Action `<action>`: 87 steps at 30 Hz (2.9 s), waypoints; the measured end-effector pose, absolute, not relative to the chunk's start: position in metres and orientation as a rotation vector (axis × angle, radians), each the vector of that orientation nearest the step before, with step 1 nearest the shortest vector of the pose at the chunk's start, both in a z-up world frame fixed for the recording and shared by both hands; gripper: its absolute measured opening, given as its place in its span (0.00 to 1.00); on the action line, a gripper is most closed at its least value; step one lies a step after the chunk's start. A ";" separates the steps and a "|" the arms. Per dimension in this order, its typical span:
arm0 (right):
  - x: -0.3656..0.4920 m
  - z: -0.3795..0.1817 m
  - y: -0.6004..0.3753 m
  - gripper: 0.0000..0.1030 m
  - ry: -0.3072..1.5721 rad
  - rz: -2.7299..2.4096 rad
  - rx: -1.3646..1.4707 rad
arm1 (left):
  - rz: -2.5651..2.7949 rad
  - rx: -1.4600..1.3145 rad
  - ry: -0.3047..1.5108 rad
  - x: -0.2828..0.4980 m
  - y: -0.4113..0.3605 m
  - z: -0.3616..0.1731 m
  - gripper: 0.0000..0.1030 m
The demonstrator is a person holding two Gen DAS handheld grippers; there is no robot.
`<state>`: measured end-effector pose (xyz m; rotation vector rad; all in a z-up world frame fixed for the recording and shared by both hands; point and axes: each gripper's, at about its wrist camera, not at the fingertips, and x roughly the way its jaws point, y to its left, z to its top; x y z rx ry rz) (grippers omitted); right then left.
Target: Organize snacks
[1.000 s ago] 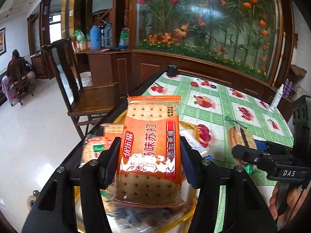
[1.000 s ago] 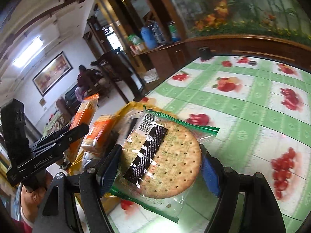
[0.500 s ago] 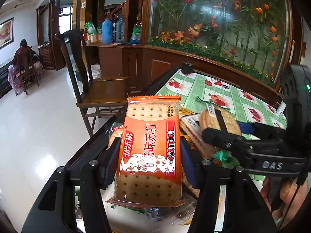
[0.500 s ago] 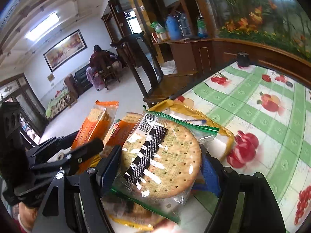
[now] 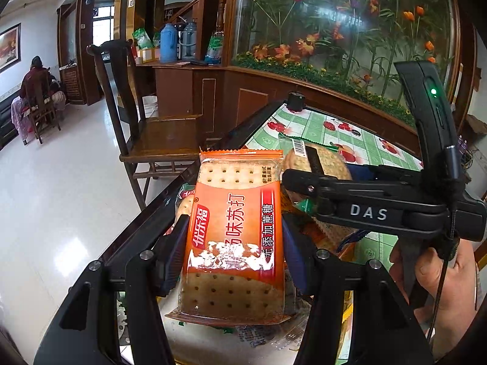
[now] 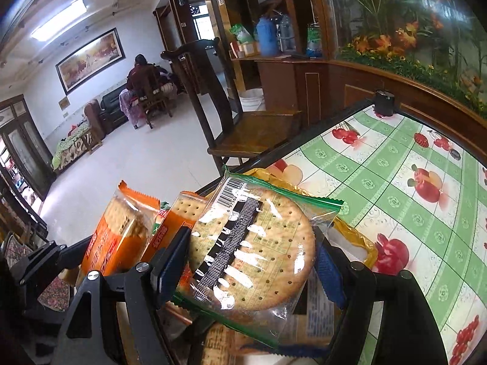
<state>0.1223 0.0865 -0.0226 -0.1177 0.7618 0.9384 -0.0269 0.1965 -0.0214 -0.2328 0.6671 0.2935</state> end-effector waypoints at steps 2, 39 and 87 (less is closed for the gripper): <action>0.123 -0.024 0.090 0.75 0.763 0.932 -0.127 | 0.292 -0.234 0.673 -0.025 0.197 -0.023 0.55; 0.130 -0.024 0.042 0.85 0.739 0.828 -0.055 | 0.296 -0.193 0.827 -0.011 0.185 -0.042 0.85; 0.058 -0.041 -0.164 0.95 0.706 0.596 0.065 | 0.183 0.075 0.683 -0.027 0.034 -0.005 0.85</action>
